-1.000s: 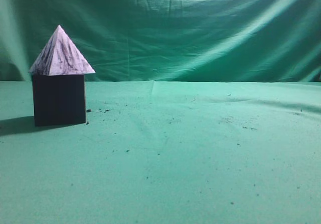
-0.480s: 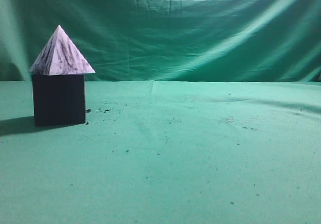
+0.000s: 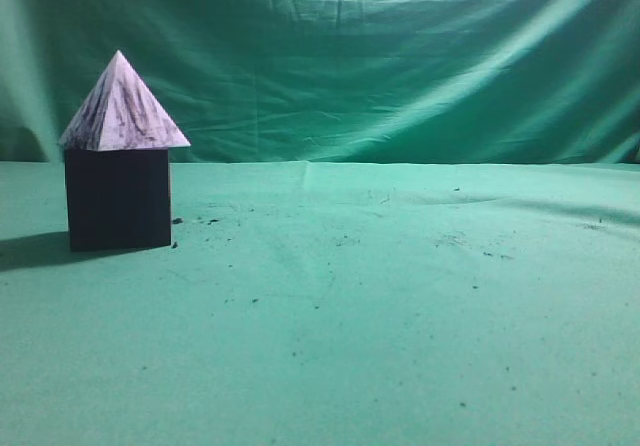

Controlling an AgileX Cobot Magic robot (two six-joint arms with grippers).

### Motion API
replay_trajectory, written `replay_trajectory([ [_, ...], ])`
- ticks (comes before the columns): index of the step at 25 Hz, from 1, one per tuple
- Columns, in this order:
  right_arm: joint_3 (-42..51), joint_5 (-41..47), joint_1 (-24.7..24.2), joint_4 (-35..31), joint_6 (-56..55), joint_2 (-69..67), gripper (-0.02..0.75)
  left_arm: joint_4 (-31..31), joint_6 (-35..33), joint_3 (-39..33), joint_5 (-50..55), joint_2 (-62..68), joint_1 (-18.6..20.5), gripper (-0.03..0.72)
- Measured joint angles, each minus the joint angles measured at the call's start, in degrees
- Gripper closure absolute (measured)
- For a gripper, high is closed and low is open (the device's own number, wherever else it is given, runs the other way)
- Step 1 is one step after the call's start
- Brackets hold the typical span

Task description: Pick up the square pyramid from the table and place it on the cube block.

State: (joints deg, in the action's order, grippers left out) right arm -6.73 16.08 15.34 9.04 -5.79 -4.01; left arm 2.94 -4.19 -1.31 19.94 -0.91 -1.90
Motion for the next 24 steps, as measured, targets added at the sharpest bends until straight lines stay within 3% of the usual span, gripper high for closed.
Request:
replay_trajectory([
  [8,8.2,-1.8,-11.2,-2.7,-0.2,4.5,0.689,0.0,0.0,0.0,0.0,0.0,0.0,0.688],
  [14,8.3,4.7,-12.2,-3.6,-0.2,4.5,0.689,0.0,0.0,0.0,0.0,0.0,0.0,0.688],
  [24,8.3,5.4,-12.2,-3.7,-0.2,4.5,0.689,0.0,0.0,0.0,0.0,0.0,0.0,0.688],
])
